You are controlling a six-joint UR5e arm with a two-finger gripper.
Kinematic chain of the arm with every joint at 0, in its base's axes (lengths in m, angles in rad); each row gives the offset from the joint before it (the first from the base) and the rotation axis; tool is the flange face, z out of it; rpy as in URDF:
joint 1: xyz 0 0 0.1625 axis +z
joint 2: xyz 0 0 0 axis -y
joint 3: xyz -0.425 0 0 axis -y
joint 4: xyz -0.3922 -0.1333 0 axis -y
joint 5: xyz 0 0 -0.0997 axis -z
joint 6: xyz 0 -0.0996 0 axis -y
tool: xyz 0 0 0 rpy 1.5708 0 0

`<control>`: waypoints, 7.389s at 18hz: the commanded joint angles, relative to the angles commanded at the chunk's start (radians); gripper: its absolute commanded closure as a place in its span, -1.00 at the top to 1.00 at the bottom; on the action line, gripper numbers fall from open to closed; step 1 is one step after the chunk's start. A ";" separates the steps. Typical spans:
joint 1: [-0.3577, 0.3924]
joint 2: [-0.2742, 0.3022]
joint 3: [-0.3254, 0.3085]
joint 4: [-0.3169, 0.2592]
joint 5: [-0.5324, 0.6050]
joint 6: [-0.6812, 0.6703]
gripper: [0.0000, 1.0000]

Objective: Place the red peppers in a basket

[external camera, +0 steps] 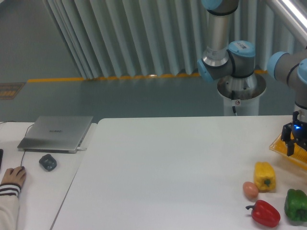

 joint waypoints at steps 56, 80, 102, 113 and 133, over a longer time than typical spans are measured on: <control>-0.252 -0.272 0.164 0.084 0.221 0.443 1.00; -0.253 -0.295 0.163 0.083 0.224 0.339 0.77; -0.167 -0.120 0.166 -0.058 0.192 0.205 0.08; 0.041 -0.032 0.135 -0.277 0.097 0.502 0.08; 0.258 -0.032 0.071 -0.204 0.169 1.066 0.97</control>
